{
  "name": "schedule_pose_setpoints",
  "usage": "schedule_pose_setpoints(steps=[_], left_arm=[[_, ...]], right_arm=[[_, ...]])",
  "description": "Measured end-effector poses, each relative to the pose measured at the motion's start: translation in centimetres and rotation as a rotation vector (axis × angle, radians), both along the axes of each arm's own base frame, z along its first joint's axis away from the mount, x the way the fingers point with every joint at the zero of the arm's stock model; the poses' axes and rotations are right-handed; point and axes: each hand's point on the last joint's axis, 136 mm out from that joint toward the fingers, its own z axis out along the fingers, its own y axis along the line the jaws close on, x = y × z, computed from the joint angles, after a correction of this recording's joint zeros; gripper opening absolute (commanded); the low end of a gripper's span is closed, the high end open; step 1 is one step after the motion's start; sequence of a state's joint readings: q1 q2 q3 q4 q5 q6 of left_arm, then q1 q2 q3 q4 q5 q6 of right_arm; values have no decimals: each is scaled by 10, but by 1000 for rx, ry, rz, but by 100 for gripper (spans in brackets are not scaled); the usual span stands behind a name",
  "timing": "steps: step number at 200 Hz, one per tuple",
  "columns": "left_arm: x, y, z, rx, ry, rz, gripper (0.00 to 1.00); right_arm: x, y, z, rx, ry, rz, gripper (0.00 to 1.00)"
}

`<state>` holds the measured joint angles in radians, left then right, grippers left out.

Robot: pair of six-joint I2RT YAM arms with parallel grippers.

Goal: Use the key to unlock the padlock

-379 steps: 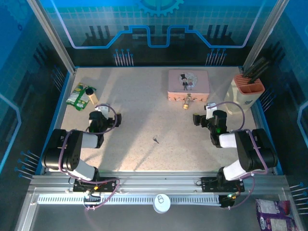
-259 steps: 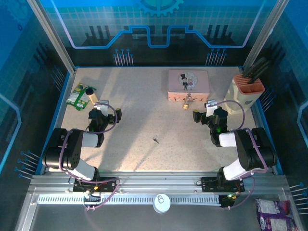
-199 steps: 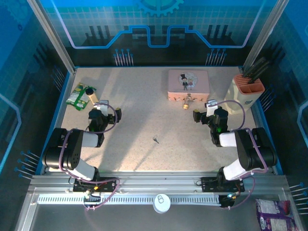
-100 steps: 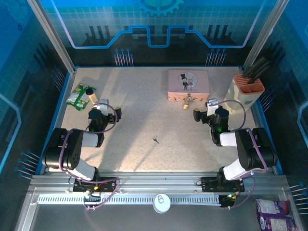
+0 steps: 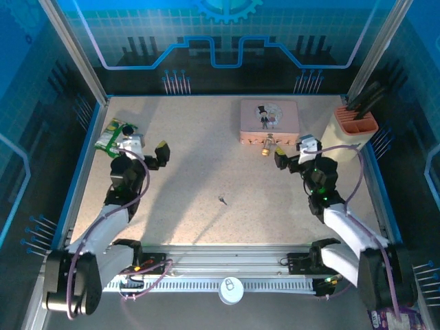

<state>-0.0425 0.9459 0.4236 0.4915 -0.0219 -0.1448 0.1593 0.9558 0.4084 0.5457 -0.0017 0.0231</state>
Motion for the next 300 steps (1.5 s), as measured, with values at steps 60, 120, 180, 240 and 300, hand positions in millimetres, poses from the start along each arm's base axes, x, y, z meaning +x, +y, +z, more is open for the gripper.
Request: schedule_pose_setpoints(steps=[60,120,180,240,300], left_arm=[[-56,34,18,-334,93,237,99],[-72,-1,-49,-395,355,108,99],[-93,-85,-95,-342,592,-192,99],[-117,-101,-121,-299,652,-261,99],[-124,-99,-107,-305,533,-304,99]], right_arm=[[-53,-15,63,323,77,-38,100],[-72,33,-22,278,507,77,100],[-117,143,-88,-22,793,339,98],[-119,211,-131,-241,956,390,84],[-103,242,-163,-307,1075,378,64]])
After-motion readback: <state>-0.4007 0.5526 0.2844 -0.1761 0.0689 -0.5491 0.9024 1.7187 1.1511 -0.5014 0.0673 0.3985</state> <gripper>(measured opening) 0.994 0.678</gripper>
